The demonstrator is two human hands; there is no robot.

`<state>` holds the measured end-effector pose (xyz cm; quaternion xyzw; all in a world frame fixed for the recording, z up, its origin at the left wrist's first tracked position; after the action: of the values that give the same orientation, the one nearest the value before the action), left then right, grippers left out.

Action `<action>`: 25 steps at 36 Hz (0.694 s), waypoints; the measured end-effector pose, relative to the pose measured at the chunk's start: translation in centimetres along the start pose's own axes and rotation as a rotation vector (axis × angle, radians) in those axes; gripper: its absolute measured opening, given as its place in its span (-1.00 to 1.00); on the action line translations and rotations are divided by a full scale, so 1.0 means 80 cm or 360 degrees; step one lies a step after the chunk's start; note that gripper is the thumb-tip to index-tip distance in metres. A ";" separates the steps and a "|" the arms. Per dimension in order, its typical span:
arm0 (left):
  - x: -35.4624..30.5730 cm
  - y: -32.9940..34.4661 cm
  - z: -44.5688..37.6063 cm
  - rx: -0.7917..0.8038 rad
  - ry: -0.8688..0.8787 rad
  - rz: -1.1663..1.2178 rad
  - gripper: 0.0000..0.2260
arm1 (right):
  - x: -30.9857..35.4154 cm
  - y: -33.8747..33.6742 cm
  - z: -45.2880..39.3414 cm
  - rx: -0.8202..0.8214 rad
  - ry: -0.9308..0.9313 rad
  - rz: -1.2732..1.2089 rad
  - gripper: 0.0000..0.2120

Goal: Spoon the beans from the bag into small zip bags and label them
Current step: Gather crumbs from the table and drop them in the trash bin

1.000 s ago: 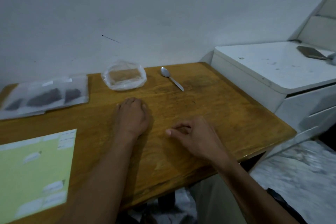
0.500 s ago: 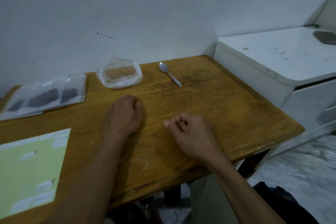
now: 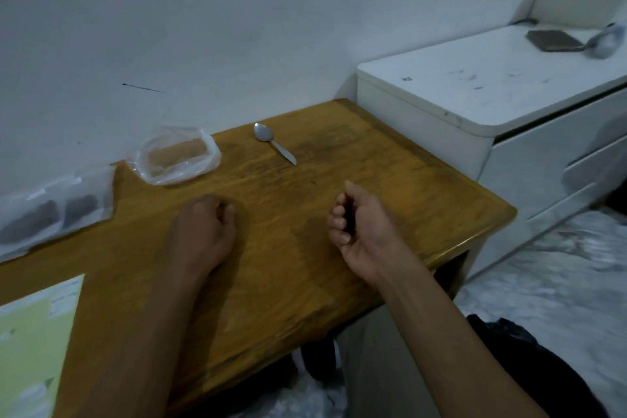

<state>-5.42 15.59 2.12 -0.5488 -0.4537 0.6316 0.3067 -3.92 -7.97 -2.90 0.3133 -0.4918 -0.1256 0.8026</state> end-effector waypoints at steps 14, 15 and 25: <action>-0.329 0.151 0.031 0.0395 0.1012 0.0152 -0.64 | 0.109 -0.165 0.110 -0.0409 -0.0610 0.0388 -0.60; -0.354 0.164 0.039 0.0431 0.1075 0.0161 -0.64 | 0.112 -0.187 0.123 -0.0477 -0.0638 0.0343 -0.61; -0.456 0.252 0.074 0.0523 0.1305 -0.0304 -0.61 | 0.034 -0.406 0.207 -0.1255 -0.0442 0.0375 -0.61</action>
<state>-1.34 -26.19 -1.18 -0.6535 -0.2370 0.3945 0.6010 -13.50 -40.69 -15.99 -0.0955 -0.5419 -0.2524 0.7960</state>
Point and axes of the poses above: each hand's wrist, its own z-axis away from the middle knuckle, its own y-axis out of the palm, x = y × z, the point moved 10 cm from there along -z, towards the middle knuckle, and after that the axes turned 12 degrees about x, right-handed, at the moved point
